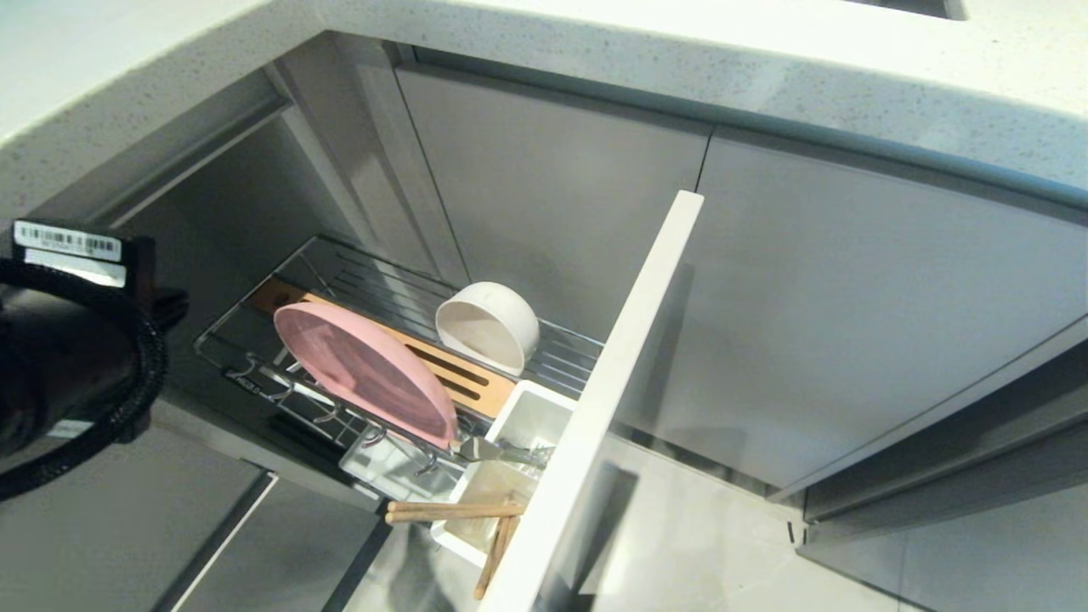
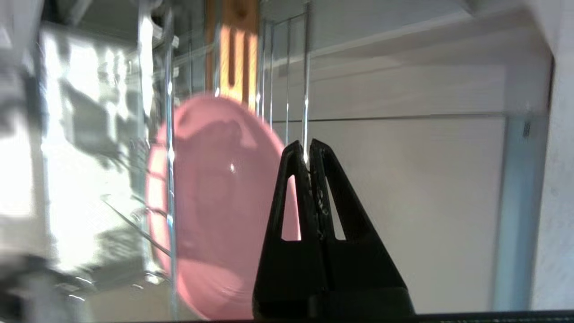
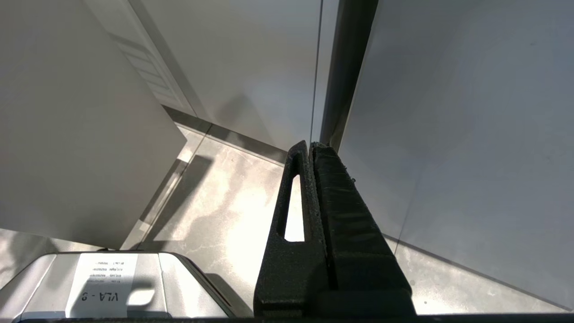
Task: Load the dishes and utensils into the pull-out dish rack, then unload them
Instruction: Take the plate out of the cupboard
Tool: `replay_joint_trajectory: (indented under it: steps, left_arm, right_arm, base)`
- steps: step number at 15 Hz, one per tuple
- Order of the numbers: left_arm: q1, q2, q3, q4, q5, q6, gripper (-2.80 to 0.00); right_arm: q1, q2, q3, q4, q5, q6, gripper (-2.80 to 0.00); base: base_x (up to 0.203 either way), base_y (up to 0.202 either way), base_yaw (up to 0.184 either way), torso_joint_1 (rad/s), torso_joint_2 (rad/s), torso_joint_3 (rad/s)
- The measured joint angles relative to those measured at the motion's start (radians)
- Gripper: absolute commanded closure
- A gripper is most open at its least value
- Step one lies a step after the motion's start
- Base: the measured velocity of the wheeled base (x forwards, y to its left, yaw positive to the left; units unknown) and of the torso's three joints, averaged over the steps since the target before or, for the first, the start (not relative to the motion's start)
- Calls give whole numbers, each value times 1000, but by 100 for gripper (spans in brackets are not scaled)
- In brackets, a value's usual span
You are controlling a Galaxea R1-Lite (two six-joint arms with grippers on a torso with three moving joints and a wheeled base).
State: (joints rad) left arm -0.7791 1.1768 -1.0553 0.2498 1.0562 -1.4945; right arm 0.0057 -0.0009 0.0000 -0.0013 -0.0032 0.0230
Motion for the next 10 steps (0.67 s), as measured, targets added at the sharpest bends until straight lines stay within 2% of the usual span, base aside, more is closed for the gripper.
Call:
replay_joint_trajectory:
  steps: [3, 6, 8, 10]
  left_arm:
    - [0, -24, -94, 21, -16, 176, 0]
    - [15, -72, -274, 21, -87, 278, 0]
    - [70, -111, -404, 16, -193, 436, 0]
    - [124, -164, -509, 20, -365, 608, 0]
  right_arm:
    - [0, 0, 0, 0, 0, 0, 0]
    - [0, 0, 0, 0, 0, 0, 0]
    - [0, 0, 0, 0, 0, 0, 0]
    - [0, 0, 0, 0, 0, 0, 0]
  base:
    - [0, 0, 0, 0, 0, 0]
    - [0, 0, 0, 0, 0, 0]
    - [0, 0, 0, 0, 0, 0]
    - [0, 0, 0, 0, 0, 0]
